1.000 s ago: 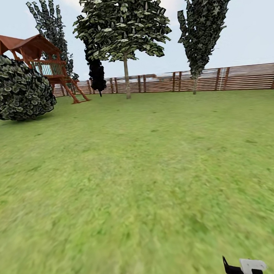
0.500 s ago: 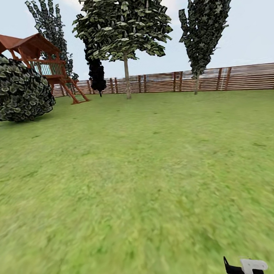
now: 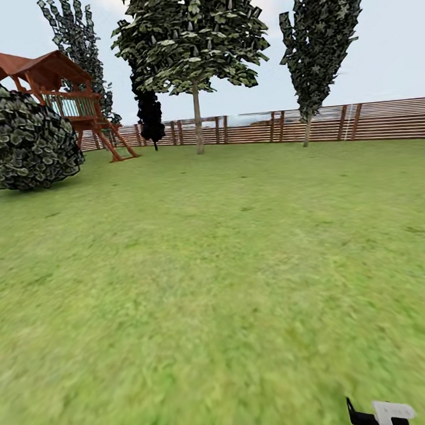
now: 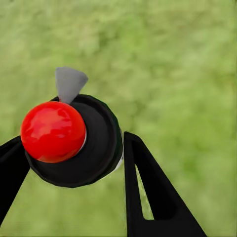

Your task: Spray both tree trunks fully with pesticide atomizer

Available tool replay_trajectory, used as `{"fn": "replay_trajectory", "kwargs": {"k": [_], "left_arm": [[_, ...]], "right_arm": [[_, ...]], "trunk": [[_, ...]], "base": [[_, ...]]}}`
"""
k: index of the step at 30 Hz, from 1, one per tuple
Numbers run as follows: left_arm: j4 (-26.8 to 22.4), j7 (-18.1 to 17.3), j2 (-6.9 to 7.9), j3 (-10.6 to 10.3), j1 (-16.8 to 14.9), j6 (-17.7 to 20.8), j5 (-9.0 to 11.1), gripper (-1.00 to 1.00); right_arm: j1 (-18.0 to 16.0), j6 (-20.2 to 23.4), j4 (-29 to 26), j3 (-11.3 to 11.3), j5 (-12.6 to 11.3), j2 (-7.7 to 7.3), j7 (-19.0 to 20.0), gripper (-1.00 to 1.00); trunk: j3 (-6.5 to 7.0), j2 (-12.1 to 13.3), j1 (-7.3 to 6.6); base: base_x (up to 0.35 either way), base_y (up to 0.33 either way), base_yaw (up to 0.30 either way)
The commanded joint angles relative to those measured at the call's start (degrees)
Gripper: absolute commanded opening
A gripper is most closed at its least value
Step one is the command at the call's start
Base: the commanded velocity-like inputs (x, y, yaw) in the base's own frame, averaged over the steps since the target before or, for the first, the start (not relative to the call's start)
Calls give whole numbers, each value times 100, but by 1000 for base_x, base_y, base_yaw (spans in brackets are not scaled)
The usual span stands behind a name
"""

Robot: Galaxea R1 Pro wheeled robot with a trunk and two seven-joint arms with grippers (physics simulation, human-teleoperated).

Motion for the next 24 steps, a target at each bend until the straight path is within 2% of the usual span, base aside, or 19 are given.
{"fn": "replay_trajectory", "kwargs": {"k": [1,24], "left_arm": [[0,-1,0,0,0,0,-1,-100],[6,6,0,0,2,-7,22,-100]], "right_arm": [[0,-3,0,0,0,0,0,100],[2,1,0,0,0,1,0,100]], "trunk": [[0,0,0],[0,0,0]], "base": [[342,84,0],[342,84,0]]}}
